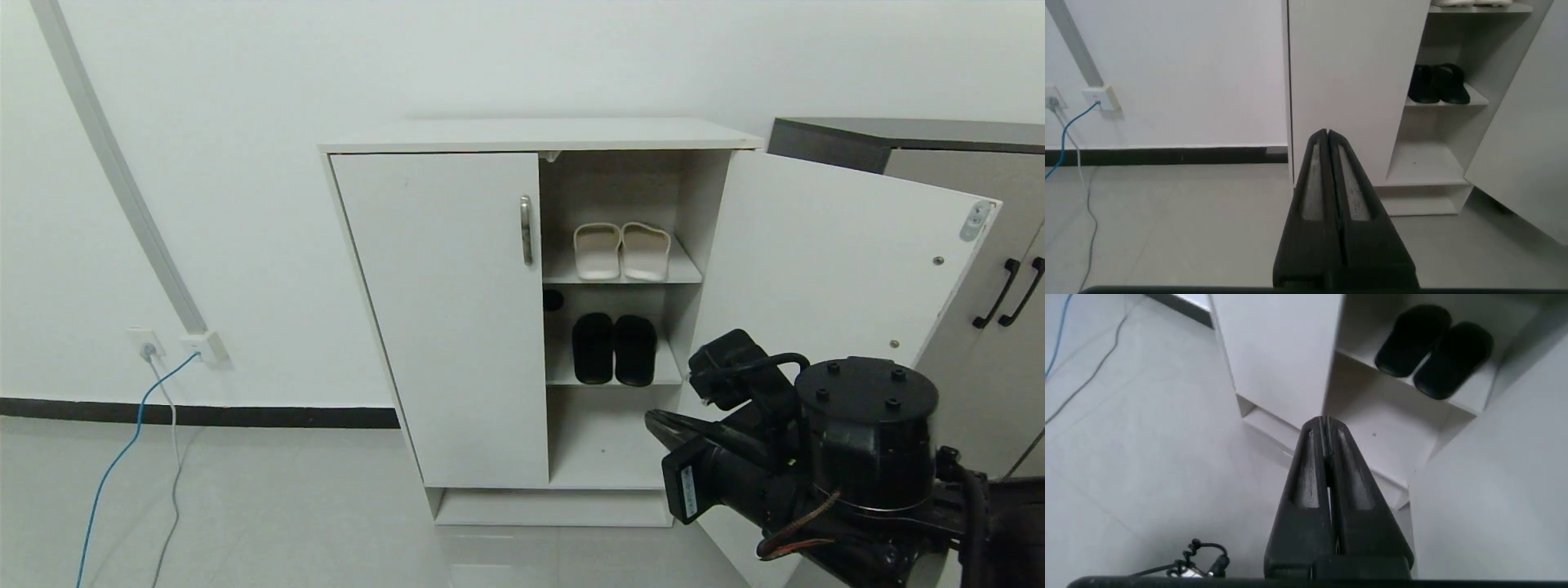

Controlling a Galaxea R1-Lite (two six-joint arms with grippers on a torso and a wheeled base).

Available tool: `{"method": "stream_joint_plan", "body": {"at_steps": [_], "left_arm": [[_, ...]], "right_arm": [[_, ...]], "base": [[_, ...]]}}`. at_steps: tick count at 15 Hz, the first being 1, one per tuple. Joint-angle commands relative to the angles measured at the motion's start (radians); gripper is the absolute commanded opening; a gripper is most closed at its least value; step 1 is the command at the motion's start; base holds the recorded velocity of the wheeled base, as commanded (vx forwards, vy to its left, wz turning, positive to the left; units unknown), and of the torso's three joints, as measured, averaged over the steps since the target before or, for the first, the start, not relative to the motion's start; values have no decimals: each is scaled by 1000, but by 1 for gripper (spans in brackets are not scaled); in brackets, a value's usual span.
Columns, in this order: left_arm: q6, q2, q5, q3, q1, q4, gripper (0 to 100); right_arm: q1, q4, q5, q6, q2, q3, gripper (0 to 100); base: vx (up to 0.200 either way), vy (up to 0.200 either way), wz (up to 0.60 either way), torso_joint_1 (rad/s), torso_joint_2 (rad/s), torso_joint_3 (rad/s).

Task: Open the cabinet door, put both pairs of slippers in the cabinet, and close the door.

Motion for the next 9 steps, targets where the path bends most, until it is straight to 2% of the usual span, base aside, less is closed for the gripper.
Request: {"method": "stream_joint_plan", "body": {"at_steps": [1, 9], "left_arm": [[-1, 1, 0, 0, 0, 0, 0], [-2, 1, 2, 0, 0, 0, 0]], "right_arm": [[-1, -1, 0, 0, 5, 0, 0], [-1, -1, -5, 0, 8, -1, 0]], "base": [[0, 0, 0, 0, 0, 0], [0, 0, 0, 0, 0, 0]]}}
